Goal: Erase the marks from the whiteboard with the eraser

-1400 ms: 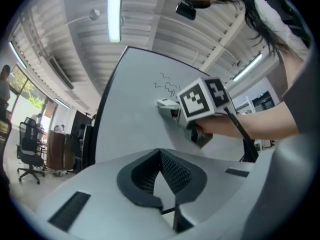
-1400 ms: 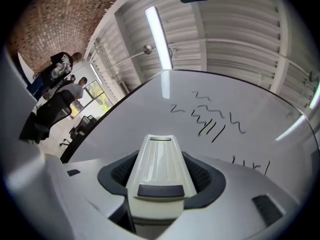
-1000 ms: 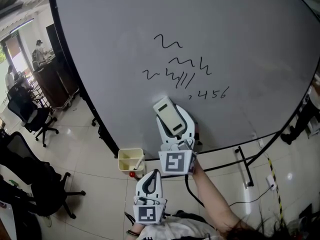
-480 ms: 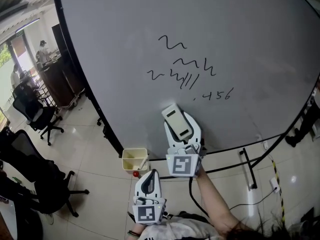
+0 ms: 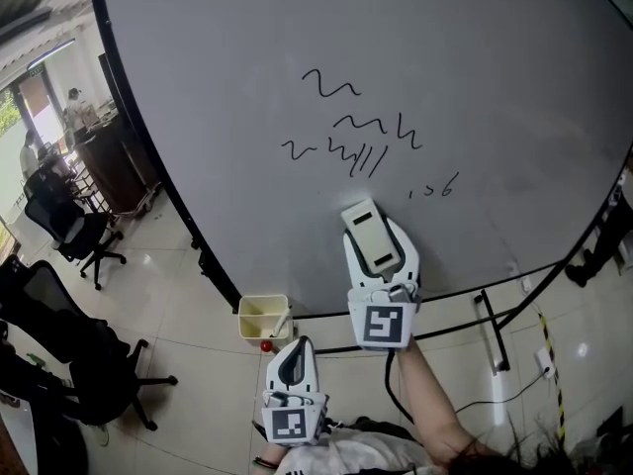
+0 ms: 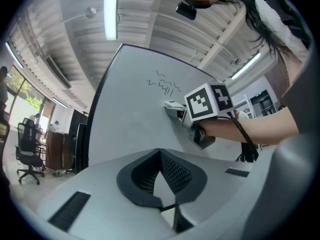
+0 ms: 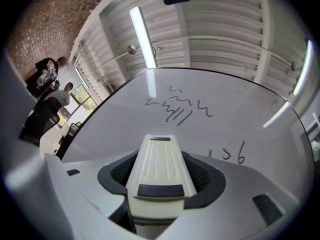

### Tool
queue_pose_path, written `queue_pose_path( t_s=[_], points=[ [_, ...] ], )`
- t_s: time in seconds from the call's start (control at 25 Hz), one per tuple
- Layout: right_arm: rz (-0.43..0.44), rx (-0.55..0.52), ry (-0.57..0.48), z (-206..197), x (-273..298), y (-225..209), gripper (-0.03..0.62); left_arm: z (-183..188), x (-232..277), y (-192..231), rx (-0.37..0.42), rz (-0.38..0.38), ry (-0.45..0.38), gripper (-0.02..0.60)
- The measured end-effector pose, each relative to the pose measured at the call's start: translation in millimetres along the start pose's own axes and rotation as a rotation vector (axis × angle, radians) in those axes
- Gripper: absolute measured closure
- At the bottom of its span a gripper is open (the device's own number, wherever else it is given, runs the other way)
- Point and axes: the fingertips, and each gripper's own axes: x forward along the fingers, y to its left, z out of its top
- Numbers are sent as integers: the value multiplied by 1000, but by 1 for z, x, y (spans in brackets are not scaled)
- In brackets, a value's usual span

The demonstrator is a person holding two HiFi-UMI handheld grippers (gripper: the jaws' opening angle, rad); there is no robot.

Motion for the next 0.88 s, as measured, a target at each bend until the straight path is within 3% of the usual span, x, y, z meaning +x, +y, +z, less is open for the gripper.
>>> queue_pose_path(
  t_s=[0.16,0.2,0.28,0.44,0.52,0.64,0.68,0.76,0.88],
  points=[
    [-231,304,-63,3,-17,-146,316,-3,-1,-2,16,-14,18,578],
    [-270,361,-81,3,-20,-165,316,-5,-1,-1,19,-14,26,578],
    [-245,352,-88,0,-20,-148,316,-10,1,0,7,-9,36,578],
    [7,77,6,-18,-13,-25,316,-6,10,-6,9,-22,16,578],
    [-48,122,49,-25,-19,-51,316,0,11,-11,3,-33,9,578],
    [-254,282,-4,-15,-29,-162,316,-2,8,-10,19,-45,25,578],
    [-295,336,-18,-14,-32,-181,316,-4,8,-9,18,-44,31,578],
    [-284,371,-5,-20,-32,-167,316,-8,10,-8,10,-39,38,578],
    [-109,211,76,-29,-27,-80,316,-7,12,-11,13,-45,30,578]
  ],
)
